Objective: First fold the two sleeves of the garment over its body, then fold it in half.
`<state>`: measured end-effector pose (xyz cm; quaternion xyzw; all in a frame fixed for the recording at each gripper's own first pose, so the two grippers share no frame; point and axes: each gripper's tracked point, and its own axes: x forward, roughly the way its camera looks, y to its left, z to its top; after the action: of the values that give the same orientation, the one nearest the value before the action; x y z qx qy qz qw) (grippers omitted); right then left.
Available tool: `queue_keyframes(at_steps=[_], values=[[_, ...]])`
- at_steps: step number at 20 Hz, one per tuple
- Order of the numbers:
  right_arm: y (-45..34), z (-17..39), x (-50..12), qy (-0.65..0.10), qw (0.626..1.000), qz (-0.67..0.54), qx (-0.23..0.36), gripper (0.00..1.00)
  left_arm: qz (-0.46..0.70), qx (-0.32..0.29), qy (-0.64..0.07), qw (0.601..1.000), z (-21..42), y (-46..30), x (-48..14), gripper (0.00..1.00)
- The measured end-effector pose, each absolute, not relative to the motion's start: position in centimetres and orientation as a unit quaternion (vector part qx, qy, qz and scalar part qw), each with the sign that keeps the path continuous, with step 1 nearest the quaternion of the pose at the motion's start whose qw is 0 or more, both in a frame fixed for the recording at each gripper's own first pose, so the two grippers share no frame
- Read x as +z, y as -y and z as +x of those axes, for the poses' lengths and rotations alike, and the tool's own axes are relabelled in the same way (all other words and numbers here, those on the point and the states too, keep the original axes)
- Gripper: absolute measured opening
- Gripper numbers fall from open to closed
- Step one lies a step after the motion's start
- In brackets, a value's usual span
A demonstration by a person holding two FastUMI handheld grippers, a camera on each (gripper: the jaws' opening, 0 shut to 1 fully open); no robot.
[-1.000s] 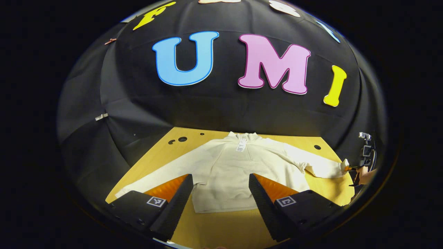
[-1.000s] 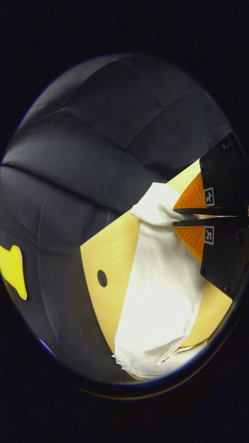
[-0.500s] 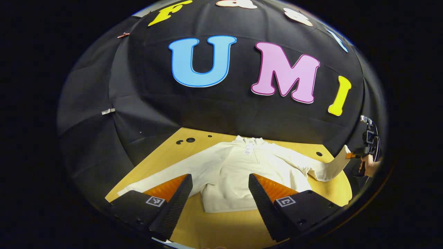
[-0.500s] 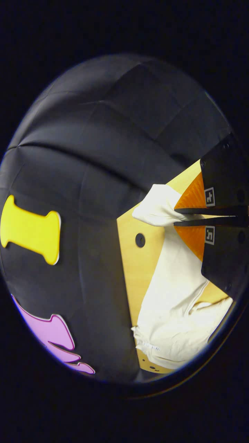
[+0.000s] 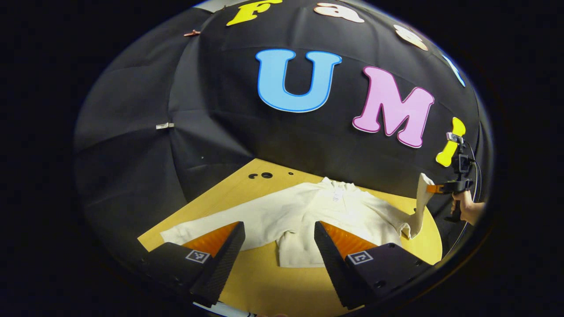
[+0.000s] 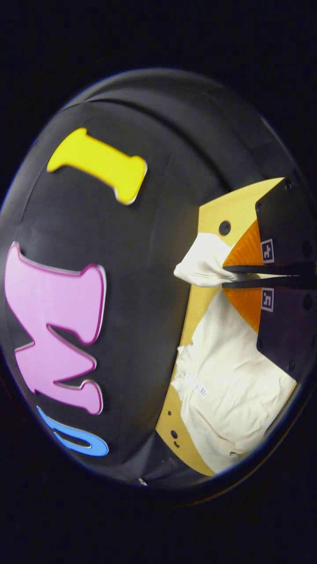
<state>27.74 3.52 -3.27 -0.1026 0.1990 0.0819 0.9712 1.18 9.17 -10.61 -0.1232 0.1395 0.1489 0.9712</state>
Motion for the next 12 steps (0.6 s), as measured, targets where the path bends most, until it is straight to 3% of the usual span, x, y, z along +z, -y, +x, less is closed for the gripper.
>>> queue_keyframes(at_steps=[12], values=[[-26.9, 28.5, -8.7, -0.228, 0.945, -0.106, 0.208, 0.05, -0.146, 0.212, -0.145, 0.955, -1.1, -15.2, -12.3, 0.97]])
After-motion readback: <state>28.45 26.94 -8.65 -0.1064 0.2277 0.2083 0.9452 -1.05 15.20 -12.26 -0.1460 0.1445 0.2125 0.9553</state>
